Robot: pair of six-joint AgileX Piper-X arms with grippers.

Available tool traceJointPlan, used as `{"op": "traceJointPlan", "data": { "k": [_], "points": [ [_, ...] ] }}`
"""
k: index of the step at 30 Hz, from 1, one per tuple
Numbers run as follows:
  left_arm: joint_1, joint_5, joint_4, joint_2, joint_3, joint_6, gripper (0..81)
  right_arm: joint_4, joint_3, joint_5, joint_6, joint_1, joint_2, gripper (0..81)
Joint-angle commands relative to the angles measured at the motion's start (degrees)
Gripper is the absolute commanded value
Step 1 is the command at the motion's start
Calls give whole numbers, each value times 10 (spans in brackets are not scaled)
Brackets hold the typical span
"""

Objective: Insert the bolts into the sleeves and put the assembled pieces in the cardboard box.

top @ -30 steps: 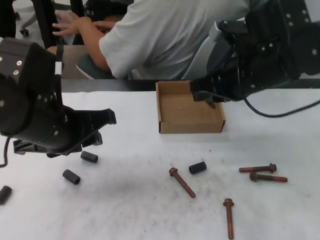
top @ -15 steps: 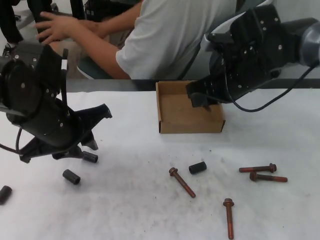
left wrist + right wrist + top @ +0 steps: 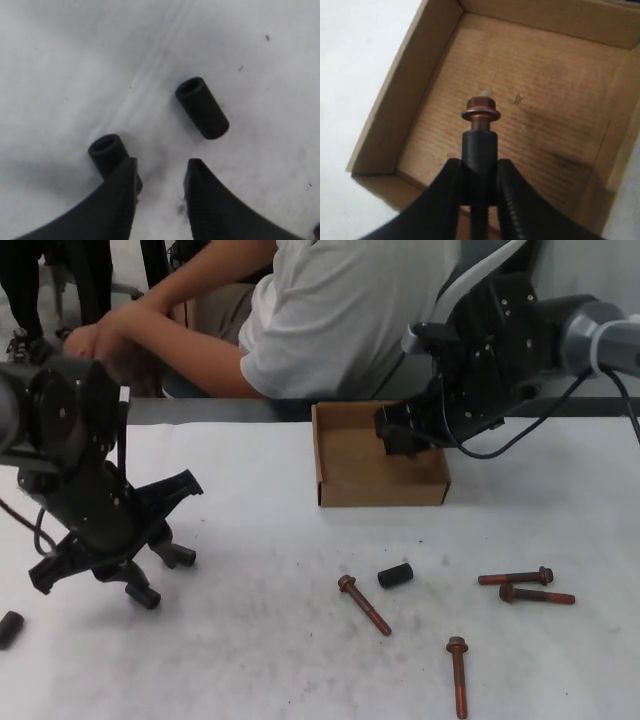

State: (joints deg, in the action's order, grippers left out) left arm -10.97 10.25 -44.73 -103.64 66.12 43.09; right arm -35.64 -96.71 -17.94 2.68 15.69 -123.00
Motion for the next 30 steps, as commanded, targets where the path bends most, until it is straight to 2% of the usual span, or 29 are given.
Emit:
{"op": "traceJointPlan", "data": {
  "k": [1,16,19,24,25,26,30],
  "points": [
    [2,-11,-7,0,9,2,321,-1,-44,-9,-1,-9,-25,2],
    [11,-43,-106,-28,45,6,321,3,-73,-9,12,-14,-58,3],
    [11,-56,-119,-28,45,6,321,3,-73,-9,13,-14,-58,90],
    [11,-59,-101,-28,45,46,321,3,-73,-9,13,-14,-58,403],
    [11,-57,-95,-28,45,56,321,3,-73,-9,13,-14,-58,437],
    [11,-54,-89,-28,45,62,321,3,-73,-9,13,-14,-58,454],
    [11,-2,-72,-44,45,70,321,3,-73,-9,13,-14,-58,427]
  ]
}}
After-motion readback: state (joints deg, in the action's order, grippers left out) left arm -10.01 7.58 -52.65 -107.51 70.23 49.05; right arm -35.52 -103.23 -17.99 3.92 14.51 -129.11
